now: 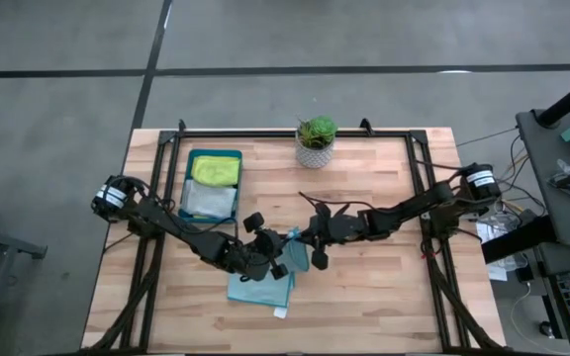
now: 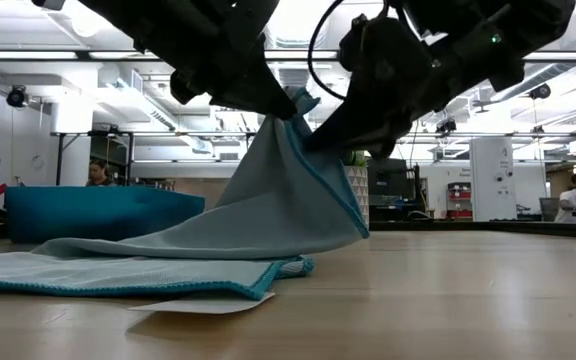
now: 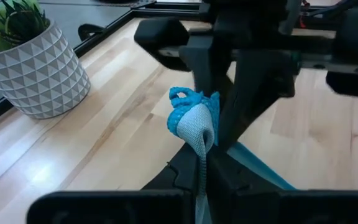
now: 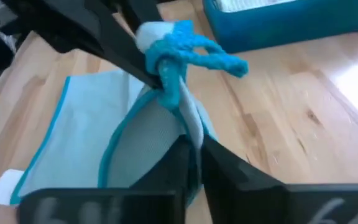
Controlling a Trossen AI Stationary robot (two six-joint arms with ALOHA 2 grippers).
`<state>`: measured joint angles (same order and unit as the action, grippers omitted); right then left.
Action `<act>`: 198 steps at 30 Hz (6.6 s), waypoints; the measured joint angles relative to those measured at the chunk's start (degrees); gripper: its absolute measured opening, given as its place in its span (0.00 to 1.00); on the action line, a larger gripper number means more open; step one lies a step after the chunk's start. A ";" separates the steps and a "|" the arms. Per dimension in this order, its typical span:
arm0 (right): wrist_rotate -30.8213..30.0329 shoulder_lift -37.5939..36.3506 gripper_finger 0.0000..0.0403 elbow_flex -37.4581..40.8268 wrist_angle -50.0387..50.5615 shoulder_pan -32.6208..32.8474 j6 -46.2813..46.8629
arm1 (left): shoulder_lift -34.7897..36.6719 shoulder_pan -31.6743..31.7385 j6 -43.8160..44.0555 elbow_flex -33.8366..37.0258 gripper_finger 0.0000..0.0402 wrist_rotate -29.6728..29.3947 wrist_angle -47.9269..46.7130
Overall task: Fold microfiber towels
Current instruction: Fold the blue towel
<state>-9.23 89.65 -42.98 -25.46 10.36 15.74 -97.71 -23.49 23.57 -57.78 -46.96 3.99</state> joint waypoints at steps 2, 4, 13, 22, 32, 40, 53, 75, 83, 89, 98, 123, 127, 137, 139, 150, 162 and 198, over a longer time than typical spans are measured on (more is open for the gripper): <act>0.03 -0.79 0.04 0.00 0.55 0.04 -0.09 | 0.00 -0.22 0.00 0.00 0.00 0.02 -0.09; 0.07 -2.20 0.03 0.00 2.81 0.01 0.41 | 0.11 -0.35 0.00 0.00 0.02 0.06 -0.43; 0.09 -7.54 0.02 0.00 9.17 0.15 0.76 | 1.15 -0.65 -0.04 0.00 0.05 0.24 -1.09; 0.04 -19.34 0.02 0.00 20.77 0.15 0.77 | 7.32 -1.77 -0.46 0.00 0.05 0.41 -6.28; 0.07 -35.91 0.02 0.04 25.36 0.12 0.82 | 18.23 -2.10 -7.83 -0.87 0.01 -1.69 -8.51; 0.98 -48.39 0.02 0.02 25.96 0.13 5.39 | 28.70 -2.12 -10.29 -0.96 0.01 -12.10 -8.01; -18.98 -51.04 0.02 -2.36 23.44 -0.34 -7.34 | 33.63 1.48 -27.31 -1.13 0.01 -18.77 -1.07; -2.63 -42.65 0.02 -0.57 47.94 13.63 22.76 | 19.19 -14.47 6.04 6.36 0.00 -4.20 -4.49; 9.18 -27.47 0.02 0.68 47.04 19.60 33.24 | 6.32 -15.48 26.57 6.19 0.00 19.57 0.16; 14.88 -20.28 0.02 -0.28 46.83 19.55 33.68 | 2.19 -15.34 29.72 6.14 0.00 26.89 4.22; 11.84 -19.76 0.02 -0.48 50.76 12.39 29.26 | 4.17 -12.39 30.43 6.62 0.00 18.16 -6.26; 6.17 -21.87 0.41 -0.22 65.51 6.92 25.91 | 2.51 -8.96 35.71 7.56 0.44 16.39 -10.80; 6.01 -22.83 0.43 0.13 64.64 7.27 18.11 | 1.71 -8.82 35.54 7.58 0.44 13.86 -10.92; 4.25 -20.90 0.43 7.00 48.93 6.88 0.80 | 1.42 -8.76 29.99 7.10 0.44 9.03 -10.51; 5.16 -20.90 0.43 7.45 47.21 6.88 -3.41 | 1.42 -8.74 28.11 6.81 0.44 8.68 -10.41; 5.11 -20.90 0.37 3.93 45.66 6.86 -6.92 | 1.44 -3.71 17.49 6.60 0.44 7.76 -9.17; 5.11 -20.86 0.34 4.48 35.85 6.86 -6.79 | -4.55 -0.50 13.62 6.78 0.44 17.67 -9.09; 4.61 13.66 0.48 -13.90 15.57 2.31 -14.44 | -0.77 -2.84 14.78 -2.56 0.00 23.13 -20.77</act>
<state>-4.62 103.31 -56.88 -9.89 12.67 1.30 -98.48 -26.33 38.35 -60.34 -23.83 -16.79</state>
